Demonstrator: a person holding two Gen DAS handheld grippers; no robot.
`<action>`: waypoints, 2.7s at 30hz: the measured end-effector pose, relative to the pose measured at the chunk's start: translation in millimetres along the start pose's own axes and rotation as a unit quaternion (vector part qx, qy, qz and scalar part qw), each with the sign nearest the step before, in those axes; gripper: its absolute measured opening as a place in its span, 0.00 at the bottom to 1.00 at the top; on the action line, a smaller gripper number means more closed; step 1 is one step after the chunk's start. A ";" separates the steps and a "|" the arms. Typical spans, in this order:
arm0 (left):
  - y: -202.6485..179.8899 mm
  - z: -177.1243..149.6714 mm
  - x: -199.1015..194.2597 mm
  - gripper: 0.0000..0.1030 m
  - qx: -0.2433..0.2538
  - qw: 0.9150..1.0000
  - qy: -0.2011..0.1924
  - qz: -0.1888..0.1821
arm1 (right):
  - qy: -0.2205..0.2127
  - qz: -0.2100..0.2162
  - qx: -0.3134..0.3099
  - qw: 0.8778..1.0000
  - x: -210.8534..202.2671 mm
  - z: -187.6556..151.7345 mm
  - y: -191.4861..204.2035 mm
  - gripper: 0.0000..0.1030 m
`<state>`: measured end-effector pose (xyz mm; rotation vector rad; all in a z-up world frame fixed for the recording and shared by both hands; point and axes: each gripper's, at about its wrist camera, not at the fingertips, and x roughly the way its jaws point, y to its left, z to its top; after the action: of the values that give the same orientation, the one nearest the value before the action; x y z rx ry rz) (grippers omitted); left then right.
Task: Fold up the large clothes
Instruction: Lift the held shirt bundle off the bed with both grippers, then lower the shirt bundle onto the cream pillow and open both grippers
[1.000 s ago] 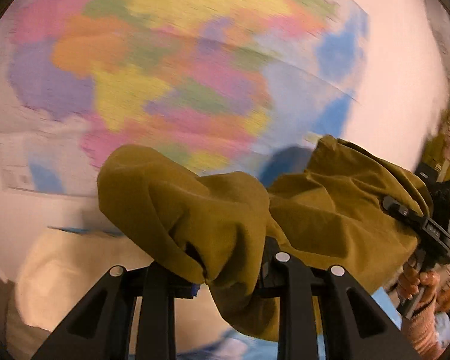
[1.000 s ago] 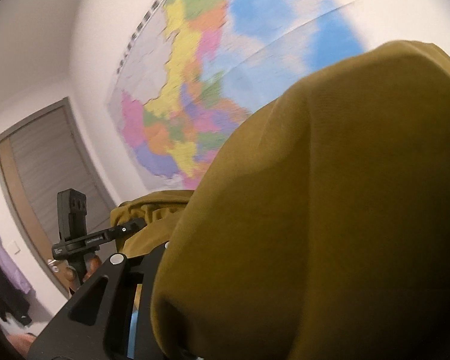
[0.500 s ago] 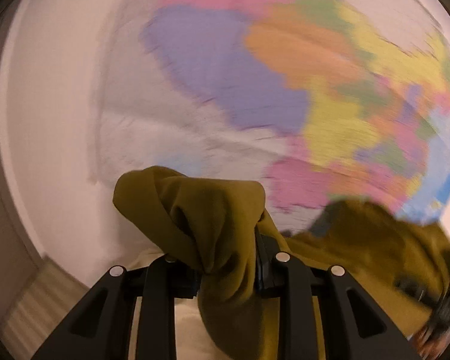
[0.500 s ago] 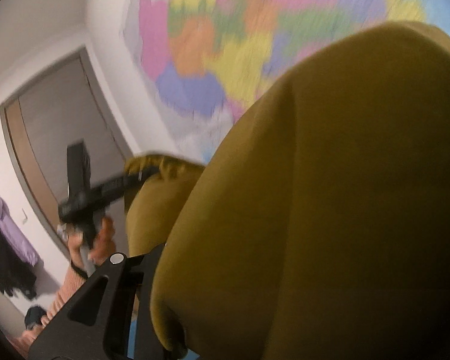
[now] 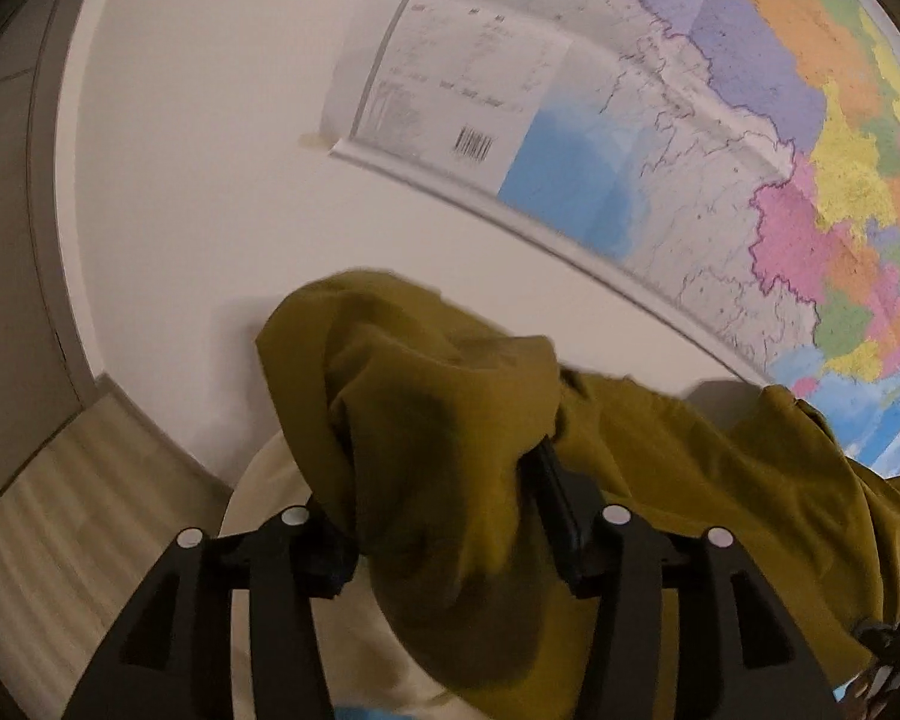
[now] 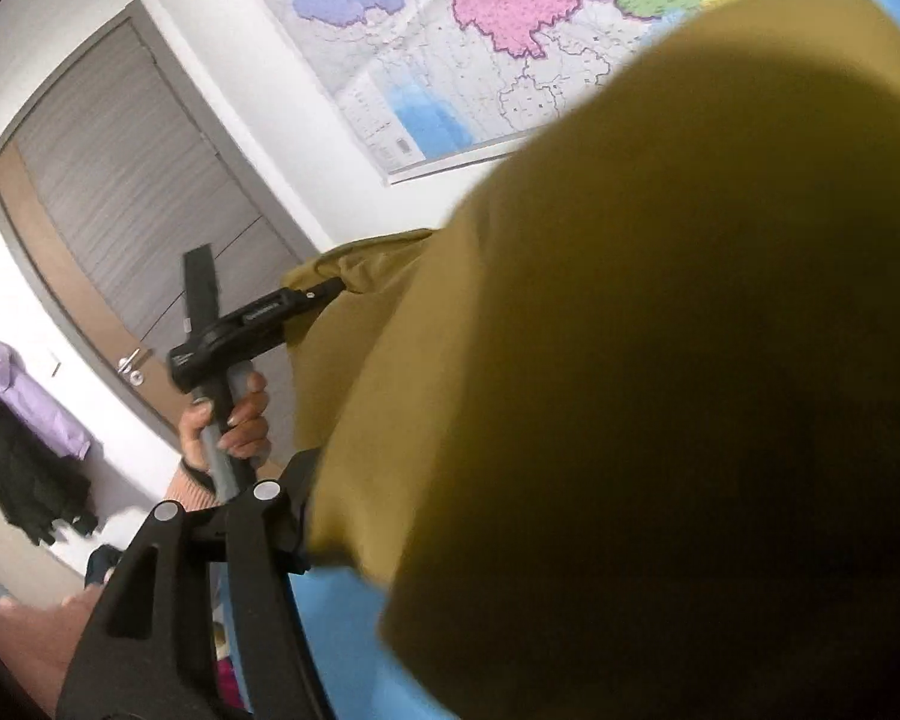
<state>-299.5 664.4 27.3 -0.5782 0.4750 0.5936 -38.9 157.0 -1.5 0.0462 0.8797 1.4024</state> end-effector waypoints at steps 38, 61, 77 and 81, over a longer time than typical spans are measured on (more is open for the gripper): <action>-49.7 -41.8 -69.5 0.78 0.072 0.989 -0.045 0.118 | -0.112 -0.180 0.000 0.977 -3.1 104.4 1.4 0.66; -117.0 -92.8 -24.4 0.83 0.135 0.988 0.001 0.080 | -0.018 -0.176 -0.056 0.983 102.1 115.1 -1.0 0.67; -141.4 -108.2 -30.5 0.83 0.147 0.988 0.012 0.043 | 0.004 -0.185 -0.107 0.977 133.9 119.0 16.6 0.71; -141.4 -111.3 -17.2 0.87 0.152 0.986 0.022 0.058 | 0.016 -0.193 -0.123 0.973 134.7 116.6 22.6 0.74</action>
<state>-249.8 492.0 6.0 -0.2736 0.6312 0.6054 -4.3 331.5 23.1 -0.3214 0.6917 1.1372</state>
